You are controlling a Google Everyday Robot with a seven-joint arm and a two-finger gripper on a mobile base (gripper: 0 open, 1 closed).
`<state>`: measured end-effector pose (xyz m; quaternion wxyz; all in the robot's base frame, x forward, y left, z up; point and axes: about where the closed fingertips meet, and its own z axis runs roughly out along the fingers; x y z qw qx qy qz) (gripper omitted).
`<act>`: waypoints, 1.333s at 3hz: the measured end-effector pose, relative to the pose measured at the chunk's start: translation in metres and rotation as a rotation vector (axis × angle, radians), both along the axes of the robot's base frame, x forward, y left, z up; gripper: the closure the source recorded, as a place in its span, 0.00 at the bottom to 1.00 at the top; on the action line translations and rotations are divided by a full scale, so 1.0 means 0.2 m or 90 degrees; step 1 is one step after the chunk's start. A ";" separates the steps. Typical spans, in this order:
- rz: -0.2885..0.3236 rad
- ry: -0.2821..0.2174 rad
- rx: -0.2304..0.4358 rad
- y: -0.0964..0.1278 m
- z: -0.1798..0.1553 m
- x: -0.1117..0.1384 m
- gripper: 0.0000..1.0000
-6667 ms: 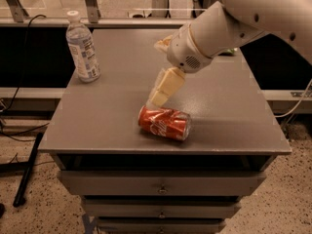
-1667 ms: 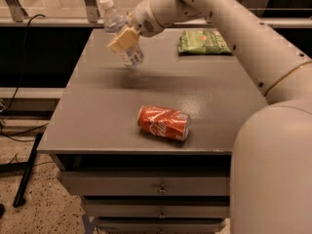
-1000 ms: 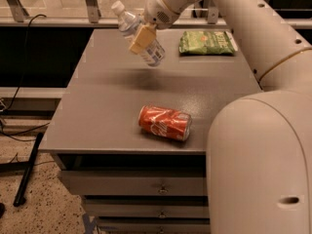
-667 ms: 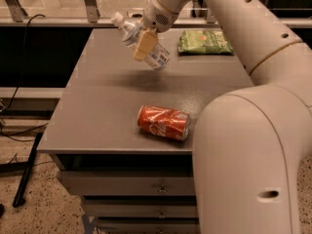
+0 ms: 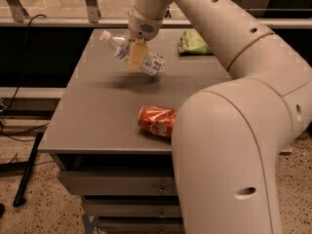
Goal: Knock blue plastic bottle over
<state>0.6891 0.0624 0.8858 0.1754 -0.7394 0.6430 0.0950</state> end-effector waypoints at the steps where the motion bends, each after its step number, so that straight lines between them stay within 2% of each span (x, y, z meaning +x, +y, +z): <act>1: 0.013 0.006 -0.022 0.04 -0.06 -0.02 0.30; 2: 0.021 0.014 -0.034 0.06 -0.10 -0.04 0.04; 3: 0.024 0.018 -0.037 0.08 -0.12 -0.04 0.00; 4: 0.017 0.025 -0.015 0.06 -0.13 -0.05 0.00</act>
Offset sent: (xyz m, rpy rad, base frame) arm -0.0159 0.0139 -0.0251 -0.0802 0.0421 0.0479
